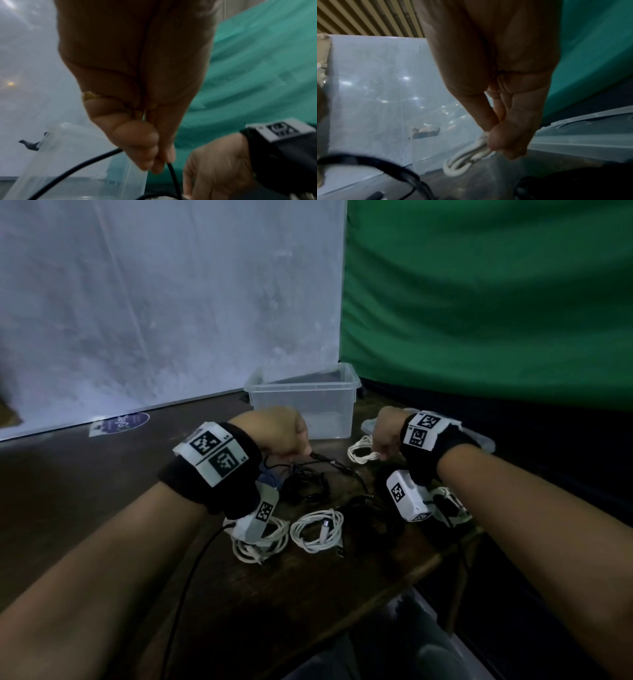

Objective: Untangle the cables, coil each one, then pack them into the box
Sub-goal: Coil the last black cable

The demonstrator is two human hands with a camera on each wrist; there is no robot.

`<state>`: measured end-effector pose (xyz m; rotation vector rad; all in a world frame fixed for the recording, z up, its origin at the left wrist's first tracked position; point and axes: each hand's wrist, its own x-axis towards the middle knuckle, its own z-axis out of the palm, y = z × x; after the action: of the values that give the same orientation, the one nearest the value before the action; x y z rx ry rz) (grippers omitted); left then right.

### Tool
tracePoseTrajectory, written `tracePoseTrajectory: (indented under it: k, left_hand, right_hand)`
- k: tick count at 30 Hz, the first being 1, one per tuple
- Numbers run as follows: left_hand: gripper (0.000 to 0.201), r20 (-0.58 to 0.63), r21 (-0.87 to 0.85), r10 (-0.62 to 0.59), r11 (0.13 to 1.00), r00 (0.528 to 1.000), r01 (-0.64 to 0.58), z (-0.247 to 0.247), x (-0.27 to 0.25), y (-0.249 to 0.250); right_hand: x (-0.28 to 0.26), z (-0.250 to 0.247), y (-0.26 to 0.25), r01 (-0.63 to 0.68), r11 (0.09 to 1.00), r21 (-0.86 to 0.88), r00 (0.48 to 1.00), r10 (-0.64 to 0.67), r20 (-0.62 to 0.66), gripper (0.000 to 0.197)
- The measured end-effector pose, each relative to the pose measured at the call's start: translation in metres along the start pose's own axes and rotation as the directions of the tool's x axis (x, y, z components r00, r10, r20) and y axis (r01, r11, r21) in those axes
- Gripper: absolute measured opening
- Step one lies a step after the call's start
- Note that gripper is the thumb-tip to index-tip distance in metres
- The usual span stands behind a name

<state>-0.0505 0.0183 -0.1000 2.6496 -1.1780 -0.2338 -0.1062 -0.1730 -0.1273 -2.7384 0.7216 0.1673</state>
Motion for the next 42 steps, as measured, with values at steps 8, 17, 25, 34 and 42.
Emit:
tracePoseTrajectory:
  k: [8, 17, 25, 34, 42]
  left_hand:
    - [0.021, -0.295, -0.517, -0.012, 0.843, 0.955, -0.149, -0.014, 0.013, -0.011]
    - [0.023, -0.604, -0.644, -0.097, 0.644, 0.791, -0.413, -0.011, 0.023, -0.008]
    - [0.022, -0.669, -0.560, -0.152, 0.747, 0.728, -0.359, -0.003, 0.031, -0.014]
    - [0.014, -0.103, -0.486, 0.288, 0.820, 0.952, -0.301, 0.013, 0.015, 0.010]
    - [0.019, -0.258, -0.509, 0.303, 0.765, 0.917, -0.395, 0.004, 0.009, 0.014]
  right_hand:
    - [0.009, -0.004, 0.001, 0.081, 0.940, 0.332, 0.993, -0.046, -0.112, 0.030]
    - [-0.021, -0.020, 0.004, 0.246, 0.421, 0.873, 0.965, -0.192, -0.179, 0.018]
    - [-0.044, -0.016, 0.011, 0.283, -0.283, 0.916, 0.923, -0.178, -0.340, 0.031]
    - [-0.050, -0.024, -0.006, 0.393, -0.503, 0.770, 0.888, -0.009, -0.459, 0.032]
    - [-0.055, -0.005, -0.005, 0.478, 0.583, 0.657, 0.830, -0.053, -0.556, 0.027]
